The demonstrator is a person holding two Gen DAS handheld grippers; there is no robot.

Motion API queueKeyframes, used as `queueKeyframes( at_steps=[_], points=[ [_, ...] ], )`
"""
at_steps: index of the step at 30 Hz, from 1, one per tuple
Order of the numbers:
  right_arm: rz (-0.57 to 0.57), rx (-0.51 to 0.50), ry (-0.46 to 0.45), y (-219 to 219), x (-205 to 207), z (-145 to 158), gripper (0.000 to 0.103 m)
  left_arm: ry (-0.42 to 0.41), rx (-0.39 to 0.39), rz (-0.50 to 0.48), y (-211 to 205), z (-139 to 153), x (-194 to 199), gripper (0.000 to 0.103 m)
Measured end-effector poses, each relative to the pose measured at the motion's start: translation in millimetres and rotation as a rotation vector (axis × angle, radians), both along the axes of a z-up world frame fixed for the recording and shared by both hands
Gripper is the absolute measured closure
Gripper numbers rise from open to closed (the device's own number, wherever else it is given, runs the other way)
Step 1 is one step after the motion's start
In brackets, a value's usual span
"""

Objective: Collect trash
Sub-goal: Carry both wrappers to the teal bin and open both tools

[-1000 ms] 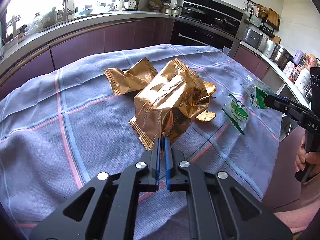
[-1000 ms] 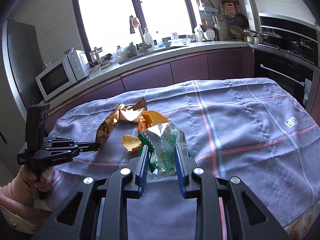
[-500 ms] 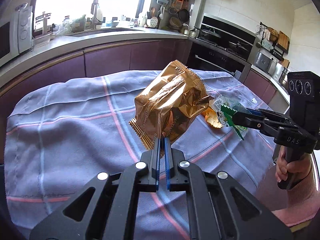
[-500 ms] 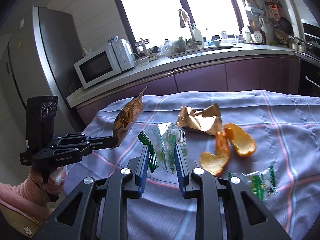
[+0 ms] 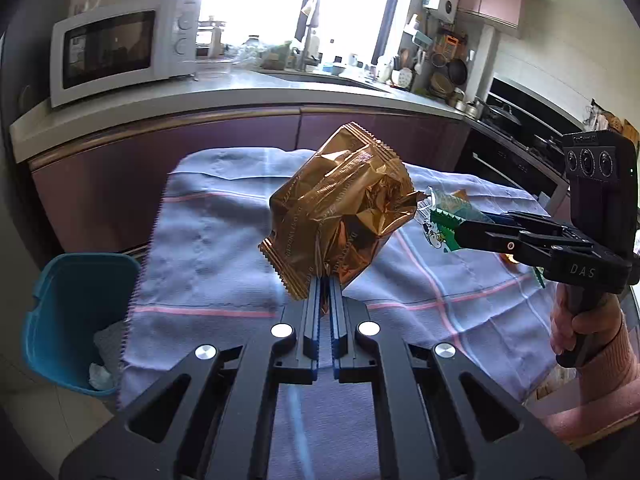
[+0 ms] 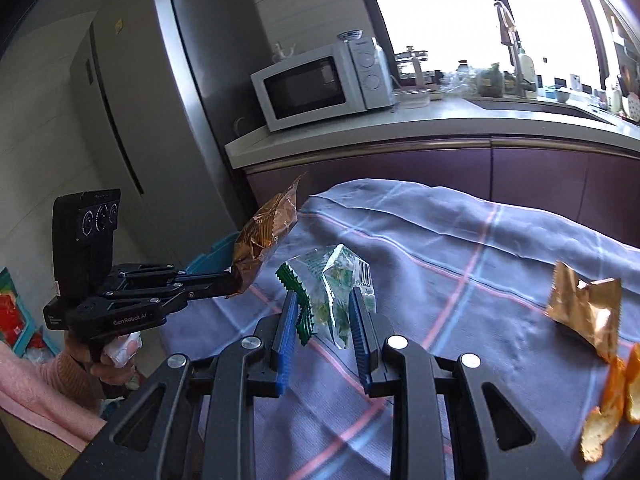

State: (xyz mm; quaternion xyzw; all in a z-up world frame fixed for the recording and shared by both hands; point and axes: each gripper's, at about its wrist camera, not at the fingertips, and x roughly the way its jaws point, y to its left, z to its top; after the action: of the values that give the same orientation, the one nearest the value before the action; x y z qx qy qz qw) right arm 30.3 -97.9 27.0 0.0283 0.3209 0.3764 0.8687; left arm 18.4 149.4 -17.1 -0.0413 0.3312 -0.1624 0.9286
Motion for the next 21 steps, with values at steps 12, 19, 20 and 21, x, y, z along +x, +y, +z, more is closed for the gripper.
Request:
queueKeyframes(
  at_steps=[12,19,20,21],
  points=[
    [0.265,0.019,0.022,117.1,29.8,13.7,0.079,-0.028,0.005,0.293,116.1,12.0,-31.2,0.098],
    [0.349,0.026,0.071,175.9,48.4,11.9,0.079,0.0,0.007,0.409,167.8,0.9,-34.9,0.098],
    [0.356,0.023,0.075,183.8,49.0,11.6,0.079,0.007,0.006,0.422,173.3,-2.1,-34.3,0.098],
    [0.365,0.017,0.079,191.7,50.4,10.5,0.079,0.016,0.005,0.434,179.0,-6.3,-33.4,0.098]
  ],
)
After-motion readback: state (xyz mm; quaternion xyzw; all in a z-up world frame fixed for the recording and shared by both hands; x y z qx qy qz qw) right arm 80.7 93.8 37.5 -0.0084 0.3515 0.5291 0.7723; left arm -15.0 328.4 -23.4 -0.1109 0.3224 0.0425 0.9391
